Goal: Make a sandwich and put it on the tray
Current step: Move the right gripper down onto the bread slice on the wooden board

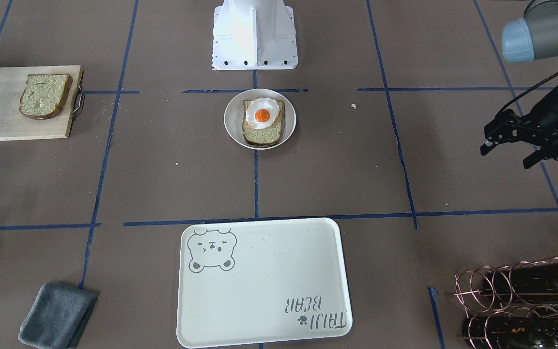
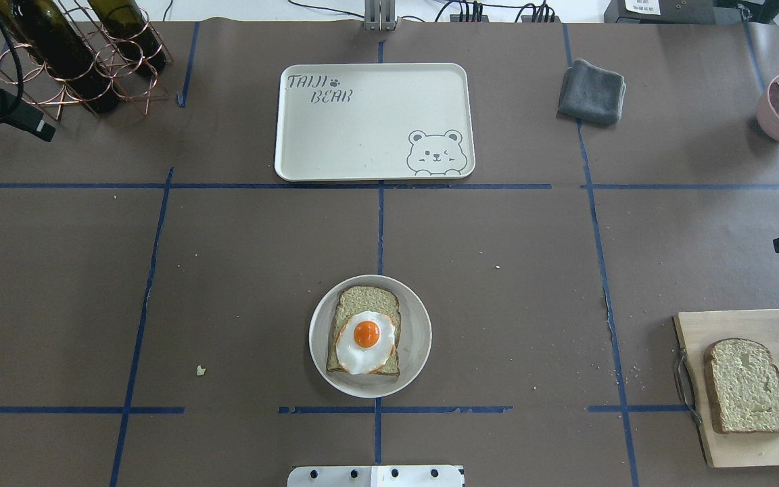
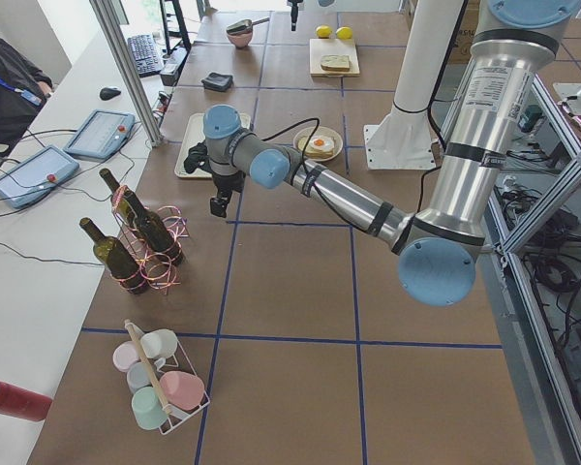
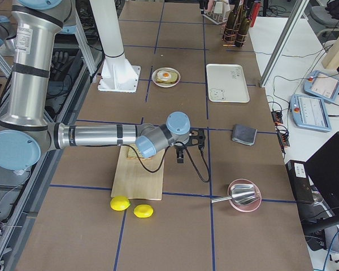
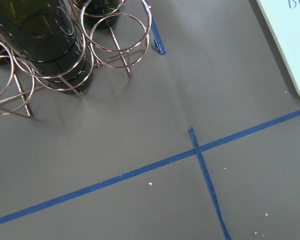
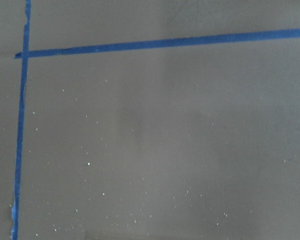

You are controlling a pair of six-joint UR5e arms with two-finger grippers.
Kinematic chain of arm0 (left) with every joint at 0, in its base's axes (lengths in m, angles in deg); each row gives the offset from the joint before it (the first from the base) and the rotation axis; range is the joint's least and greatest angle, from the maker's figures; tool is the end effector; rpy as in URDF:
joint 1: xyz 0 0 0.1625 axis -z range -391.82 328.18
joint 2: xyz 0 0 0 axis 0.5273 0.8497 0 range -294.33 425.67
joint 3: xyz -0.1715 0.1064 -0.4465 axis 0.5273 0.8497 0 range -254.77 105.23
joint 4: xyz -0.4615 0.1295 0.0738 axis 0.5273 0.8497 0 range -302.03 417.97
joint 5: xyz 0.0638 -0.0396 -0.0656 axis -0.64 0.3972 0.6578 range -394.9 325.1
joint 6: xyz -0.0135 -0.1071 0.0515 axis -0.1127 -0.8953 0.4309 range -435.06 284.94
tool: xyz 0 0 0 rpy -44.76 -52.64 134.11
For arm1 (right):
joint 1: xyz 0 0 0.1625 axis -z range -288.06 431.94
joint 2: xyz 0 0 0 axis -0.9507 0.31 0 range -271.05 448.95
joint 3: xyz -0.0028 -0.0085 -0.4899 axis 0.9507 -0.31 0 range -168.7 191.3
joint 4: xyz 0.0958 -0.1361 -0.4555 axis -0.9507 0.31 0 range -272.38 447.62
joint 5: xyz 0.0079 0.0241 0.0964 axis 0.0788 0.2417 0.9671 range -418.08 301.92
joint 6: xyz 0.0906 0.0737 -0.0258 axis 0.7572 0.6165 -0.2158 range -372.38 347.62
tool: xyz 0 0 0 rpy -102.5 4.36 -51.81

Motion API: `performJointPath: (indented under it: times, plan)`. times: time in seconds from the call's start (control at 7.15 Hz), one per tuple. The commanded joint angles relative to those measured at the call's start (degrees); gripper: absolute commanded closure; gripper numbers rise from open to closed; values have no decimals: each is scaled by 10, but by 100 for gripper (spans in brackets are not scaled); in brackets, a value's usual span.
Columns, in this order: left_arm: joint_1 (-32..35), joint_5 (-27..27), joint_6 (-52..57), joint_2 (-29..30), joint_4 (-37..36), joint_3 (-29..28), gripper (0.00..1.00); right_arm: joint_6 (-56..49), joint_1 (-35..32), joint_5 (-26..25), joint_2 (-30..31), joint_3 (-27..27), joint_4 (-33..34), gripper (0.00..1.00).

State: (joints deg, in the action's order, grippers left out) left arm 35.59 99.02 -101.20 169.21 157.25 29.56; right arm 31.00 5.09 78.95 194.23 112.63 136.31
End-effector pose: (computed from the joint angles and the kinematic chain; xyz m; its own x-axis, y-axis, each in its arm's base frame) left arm 0.2063 -0.6272 0.4293 0.5875 0.2713 -0.7624 -0.0527 0.9529 0.2985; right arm -0.1406 -0.4454 0.6716 0.5433 0.0104 0.8395 -0.0834 0.9956 0.0416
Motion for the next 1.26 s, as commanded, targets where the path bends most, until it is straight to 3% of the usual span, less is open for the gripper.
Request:
performJointPath:
  times: [0.0,0.42,1.12]
  plan:
    - [-27,-1,-83,-1,26,16,0,114,87,-52,54,4,-107,0]
    - [-48,-2,-125,-1,26,38,0,128,152,-98,118,16,-148,0]
    - [-49,-1,-133,-1,27,37,0,149,232,-121,133,16,-162,2]
